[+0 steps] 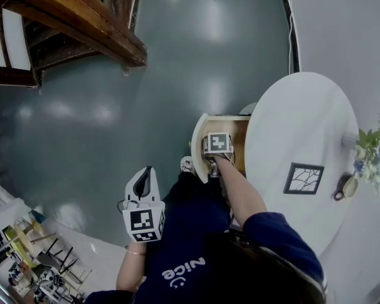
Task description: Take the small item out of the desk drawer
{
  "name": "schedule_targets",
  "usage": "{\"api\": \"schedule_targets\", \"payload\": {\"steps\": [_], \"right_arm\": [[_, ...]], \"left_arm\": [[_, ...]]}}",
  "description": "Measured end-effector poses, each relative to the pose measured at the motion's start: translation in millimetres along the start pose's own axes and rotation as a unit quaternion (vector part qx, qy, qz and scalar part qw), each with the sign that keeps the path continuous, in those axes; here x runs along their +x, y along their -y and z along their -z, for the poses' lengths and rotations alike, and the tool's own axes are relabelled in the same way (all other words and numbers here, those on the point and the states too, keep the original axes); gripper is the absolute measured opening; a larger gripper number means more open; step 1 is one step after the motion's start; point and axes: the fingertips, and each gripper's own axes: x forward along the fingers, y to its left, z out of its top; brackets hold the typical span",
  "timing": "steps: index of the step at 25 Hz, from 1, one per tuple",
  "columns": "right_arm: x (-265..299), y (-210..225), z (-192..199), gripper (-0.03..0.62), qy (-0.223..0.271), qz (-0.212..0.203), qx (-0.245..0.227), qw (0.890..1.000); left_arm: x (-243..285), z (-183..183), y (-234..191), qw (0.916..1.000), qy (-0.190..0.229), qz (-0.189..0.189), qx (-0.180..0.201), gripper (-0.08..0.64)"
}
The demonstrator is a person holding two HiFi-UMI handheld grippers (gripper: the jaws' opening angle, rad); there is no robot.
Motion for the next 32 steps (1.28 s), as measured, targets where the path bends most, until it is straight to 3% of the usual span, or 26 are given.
{"api": "schedule_targets", "payload": {"steps": [11,14,17,22,27,32], "right_arm": [[13,4,5,0.238,-0.022,0.014,0.004,1.0],[14,4,4,0.225,-0.022,0.021,0.003,1.0],[13,14,6,0.149,-0.023,0.042,0.005,0.999],[13,14,5,0.144,-0.019,0.029,0.022,0.999],[5,16,2,0.14,-0.007,0.041,0.041,0.998],[-4,8,0,0.138,-0.003,0.037,0.033,0.999]], "left_arm": [[-2,10,-2,0.9999,-0.012,-0.008,0.001,0.005],[-3,13,-4,0.9999,-0.013,-0.01,0.0,0.005],[-4,14,-3,0.9998,-0.014,-0.01,0.002,0.005],[-5,16,0,0.9998,-0.015,-0.009,0.007,0.005],[-4,16,3,0.9999,-0.014,-0.002,0.01,0.005],[-3,14,10,0.9997,-0.011,0.013,0.02,0.005]]}}
